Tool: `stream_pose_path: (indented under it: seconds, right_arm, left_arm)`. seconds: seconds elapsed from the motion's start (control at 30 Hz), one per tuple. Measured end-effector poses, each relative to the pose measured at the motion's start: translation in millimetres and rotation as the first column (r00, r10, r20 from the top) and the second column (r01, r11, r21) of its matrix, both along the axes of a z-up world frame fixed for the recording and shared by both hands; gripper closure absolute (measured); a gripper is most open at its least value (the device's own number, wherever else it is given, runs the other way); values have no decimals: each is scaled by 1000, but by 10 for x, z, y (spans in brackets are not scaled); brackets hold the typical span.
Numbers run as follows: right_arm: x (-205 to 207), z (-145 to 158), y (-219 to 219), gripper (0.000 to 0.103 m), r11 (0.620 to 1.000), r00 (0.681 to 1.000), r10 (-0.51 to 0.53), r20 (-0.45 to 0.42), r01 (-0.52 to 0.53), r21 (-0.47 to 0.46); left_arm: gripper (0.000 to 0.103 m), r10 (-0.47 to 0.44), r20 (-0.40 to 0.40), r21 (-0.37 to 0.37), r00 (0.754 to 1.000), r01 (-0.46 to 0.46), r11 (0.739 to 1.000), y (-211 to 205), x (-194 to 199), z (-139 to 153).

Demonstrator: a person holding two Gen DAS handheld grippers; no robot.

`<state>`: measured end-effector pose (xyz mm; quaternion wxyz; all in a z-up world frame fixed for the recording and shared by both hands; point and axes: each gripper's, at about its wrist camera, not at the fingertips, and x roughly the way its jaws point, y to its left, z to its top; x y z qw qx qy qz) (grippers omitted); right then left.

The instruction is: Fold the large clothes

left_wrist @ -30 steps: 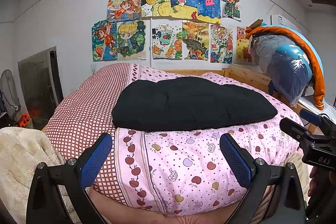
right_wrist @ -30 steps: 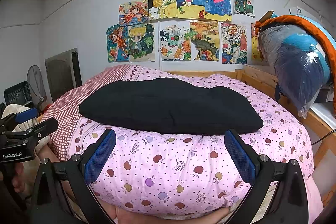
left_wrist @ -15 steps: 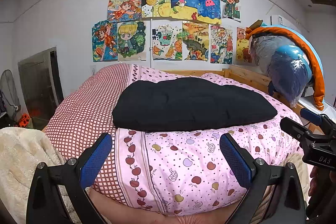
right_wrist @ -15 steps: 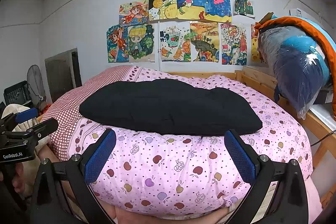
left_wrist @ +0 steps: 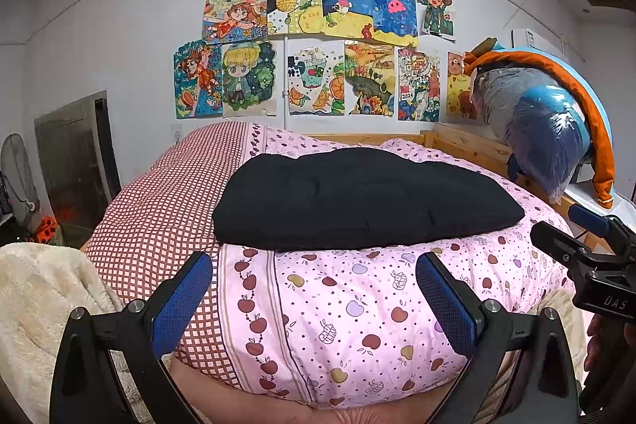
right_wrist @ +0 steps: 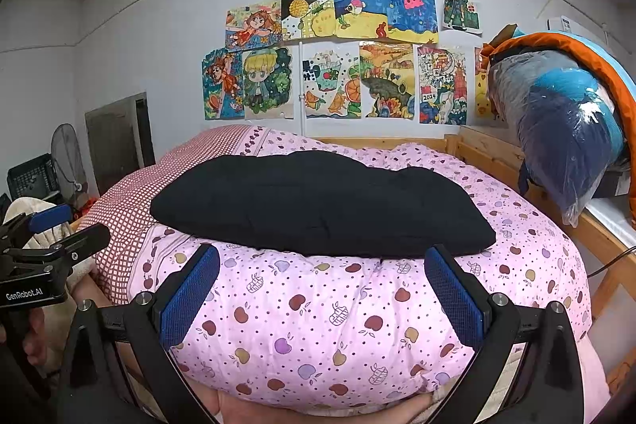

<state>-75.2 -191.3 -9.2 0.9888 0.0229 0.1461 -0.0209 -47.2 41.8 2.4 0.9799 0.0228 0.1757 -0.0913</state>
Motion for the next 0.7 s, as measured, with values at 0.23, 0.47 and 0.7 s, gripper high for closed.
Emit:
stream_pose_path:
  seconds: [0.23,0.47,0.7]
  right_arm:
    - [-7,19,-12,2,1000,1000,0,4,0,0]
    - [-27,52,-22,2,1000,1000,-4,9,4,3]
    - [-31,46,-22,2,1000,1000,-4,9,4,3]
  left_arm:
    - [0,1,1,-1,1000,-1,1000,-13,-6,-2]
    - [0,2,0,0,1000,-2,1000,-26,-12,-8]
    - [0,-19,-8,-3,1000,19,1000,-37,-6,-11]
